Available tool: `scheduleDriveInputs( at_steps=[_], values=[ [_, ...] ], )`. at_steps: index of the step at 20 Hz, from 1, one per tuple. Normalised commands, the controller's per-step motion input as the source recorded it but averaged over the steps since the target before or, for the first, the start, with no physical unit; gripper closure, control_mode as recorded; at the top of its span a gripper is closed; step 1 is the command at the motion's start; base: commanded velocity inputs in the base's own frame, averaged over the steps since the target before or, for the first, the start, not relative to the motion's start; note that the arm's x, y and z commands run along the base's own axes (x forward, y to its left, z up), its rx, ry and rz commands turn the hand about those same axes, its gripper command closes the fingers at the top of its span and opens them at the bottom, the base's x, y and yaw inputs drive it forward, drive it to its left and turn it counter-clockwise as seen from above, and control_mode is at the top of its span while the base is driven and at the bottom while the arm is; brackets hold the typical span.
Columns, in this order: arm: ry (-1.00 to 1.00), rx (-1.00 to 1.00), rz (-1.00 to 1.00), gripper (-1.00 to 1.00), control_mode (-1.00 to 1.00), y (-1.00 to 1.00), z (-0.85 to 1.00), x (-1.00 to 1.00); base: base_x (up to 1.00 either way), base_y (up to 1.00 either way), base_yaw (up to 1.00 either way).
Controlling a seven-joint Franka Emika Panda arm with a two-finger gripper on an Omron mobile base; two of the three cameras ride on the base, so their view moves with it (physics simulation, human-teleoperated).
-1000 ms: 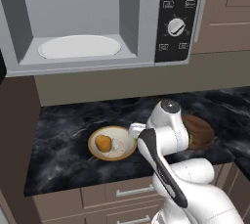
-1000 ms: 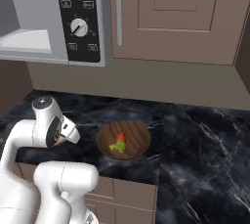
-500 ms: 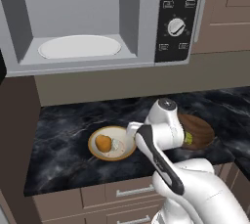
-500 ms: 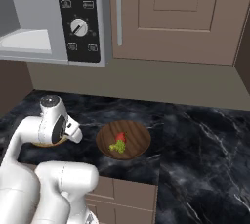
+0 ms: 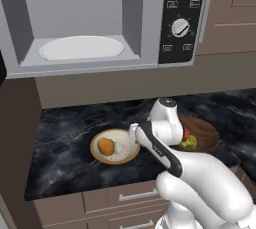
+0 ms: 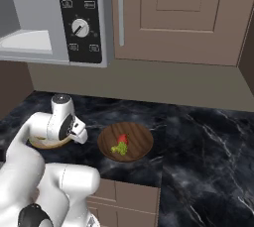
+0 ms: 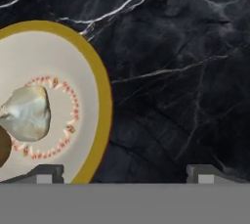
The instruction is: Place the bowl containing the garlic and potato in the microwave. Close the microwave door and press the start button to microwave the meal.
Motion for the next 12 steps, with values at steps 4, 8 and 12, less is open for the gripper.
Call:
scheduleDriveInputs(
  at_steps=[4, 8, 12],
  values=[
    [0.08, 0.02, 0.06, -1.0, -1.0, 0.0, -0.23, 0.21, 0.0, 0.0, 0.0],
    [0.04, 0.04, 0.07, -1.0, -1.0, 0.0, -0.23, 0.22, 0.0, 0.0, 0.0],
    [0.01, 0.03, 0.05, -1.0, -1.0, 0.0, -0.14, 0.19, 0.0, 0.0, 0.0]
  ],
)
